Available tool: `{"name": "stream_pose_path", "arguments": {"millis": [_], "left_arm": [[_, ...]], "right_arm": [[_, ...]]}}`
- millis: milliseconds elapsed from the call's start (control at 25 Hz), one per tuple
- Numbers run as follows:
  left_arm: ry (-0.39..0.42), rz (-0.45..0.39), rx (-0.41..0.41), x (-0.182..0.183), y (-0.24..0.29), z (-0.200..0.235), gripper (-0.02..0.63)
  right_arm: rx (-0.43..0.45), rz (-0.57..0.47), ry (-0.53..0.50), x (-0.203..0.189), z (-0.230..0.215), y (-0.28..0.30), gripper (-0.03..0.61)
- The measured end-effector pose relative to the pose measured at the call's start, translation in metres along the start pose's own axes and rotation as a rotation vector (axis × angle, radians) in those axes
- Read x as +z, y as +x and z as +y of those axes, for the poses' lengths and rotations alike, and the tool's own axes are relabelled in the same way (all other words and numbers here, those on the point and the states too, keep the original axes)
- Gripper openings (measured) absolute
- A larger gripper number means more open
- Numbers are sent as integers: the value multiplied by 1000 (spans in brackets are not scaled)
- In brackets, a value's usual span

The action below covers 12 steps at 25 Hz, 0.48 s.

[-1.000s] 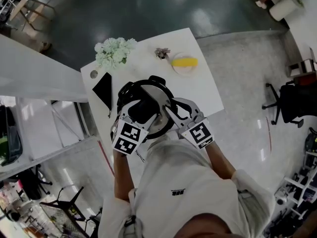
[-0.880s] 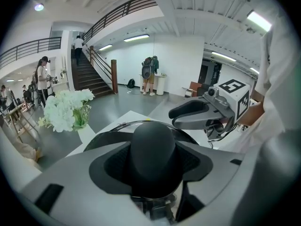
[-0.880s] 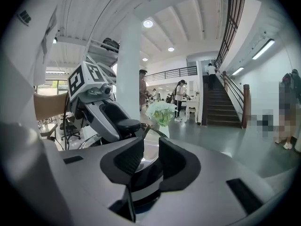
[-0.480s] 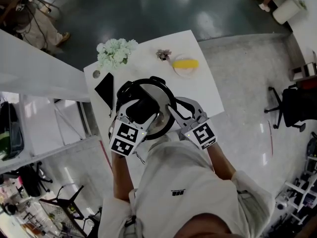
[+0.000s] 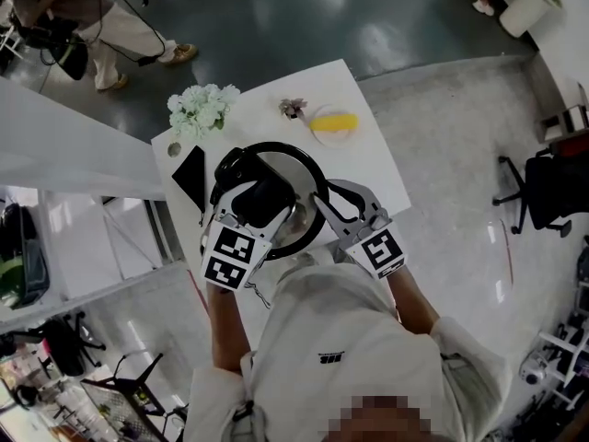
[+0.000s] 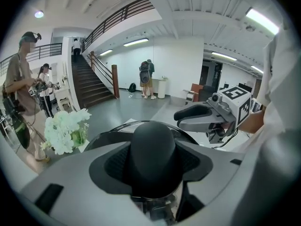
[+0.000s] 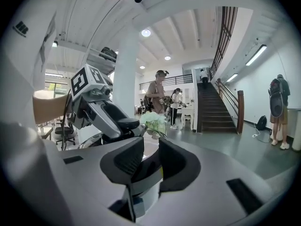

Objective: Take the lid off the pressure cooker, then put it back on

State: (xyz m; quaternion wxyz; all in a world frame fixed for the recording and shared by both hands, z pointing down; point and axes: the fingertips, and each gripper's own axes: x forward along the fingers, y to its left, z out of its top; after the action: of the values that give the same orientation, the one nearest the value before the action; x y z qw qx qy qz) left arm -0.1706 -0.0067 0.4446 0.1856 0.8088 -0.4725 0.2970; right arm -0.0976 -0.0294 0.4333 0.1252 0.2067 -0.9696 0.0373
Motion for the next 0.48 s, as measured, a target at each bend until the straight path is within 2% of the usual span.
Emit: {"name": "stream_pose_path", "arguments": {"millis": [240,480], "left_arm": [[35,-11,-23,22,18,-9,287],[72,-17,-59,47,40,-22,287]], "right_arm": [[-41,-62,-36,4,-24,-15,101],[-105,-35,19,5,-48,-38,101]]}}
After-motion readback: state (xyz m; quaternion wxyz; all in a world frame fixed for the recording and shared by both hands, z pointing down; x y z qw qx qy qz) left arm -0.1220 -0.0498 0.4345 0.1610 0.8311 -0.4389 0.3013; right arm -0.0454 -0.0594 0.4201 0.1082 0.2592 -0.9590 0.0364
